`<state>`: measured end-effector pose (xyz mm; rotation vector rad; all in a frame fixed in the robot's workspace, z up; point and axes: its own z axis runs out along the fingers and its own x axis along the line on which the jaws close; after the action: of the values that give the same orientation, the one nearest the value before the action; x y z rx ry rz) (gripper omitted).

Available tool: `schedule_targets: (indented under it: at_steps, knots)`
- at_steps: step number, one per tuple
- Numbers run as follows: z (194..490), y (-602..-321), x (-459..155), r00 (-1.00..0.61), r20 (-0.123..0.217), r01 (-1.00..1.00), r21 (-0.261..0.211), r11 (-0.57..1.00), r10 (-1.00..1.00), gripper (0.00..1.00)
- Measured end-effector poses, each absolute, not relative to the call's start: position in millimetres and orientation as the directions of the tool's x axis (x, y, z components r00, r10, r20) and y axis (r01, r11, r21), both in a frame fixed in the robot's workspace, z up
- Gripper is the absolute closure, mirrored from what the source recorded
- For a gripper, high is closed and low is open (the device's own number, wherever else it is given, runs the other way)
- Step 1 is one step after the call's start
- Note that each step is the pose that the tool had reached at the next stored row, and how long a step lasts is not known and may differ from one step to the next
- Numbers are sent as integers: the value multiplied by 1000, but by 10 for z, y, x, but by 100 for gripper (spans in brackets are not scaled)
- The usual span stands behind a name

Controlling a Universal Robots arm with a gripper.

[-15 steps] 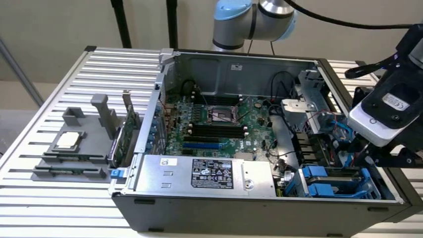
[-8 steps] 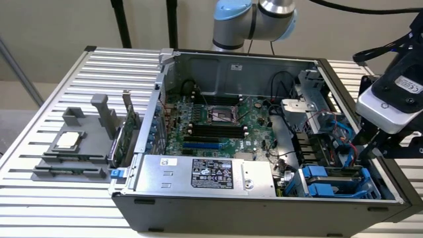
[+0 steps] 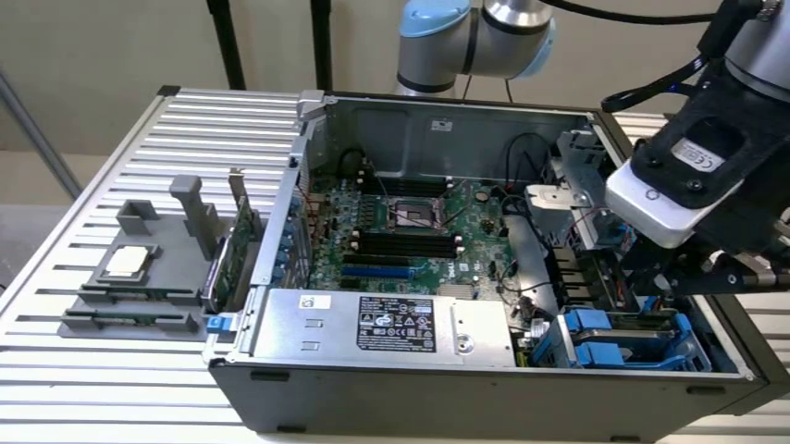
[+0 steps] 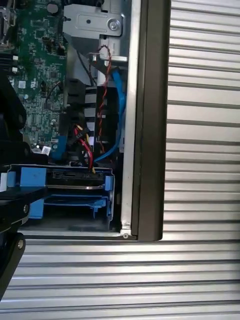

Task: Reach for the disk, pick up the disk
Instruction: 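Pick up the disk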

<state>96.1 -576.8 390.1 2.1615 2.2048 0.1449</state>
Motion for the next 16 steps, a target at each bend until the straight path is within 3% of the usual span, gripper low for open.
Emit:
schedule_targets:
  at_steps: [16]
  knots:
    - [3900,-5405,952,-21,29,993,115,18,999,68]
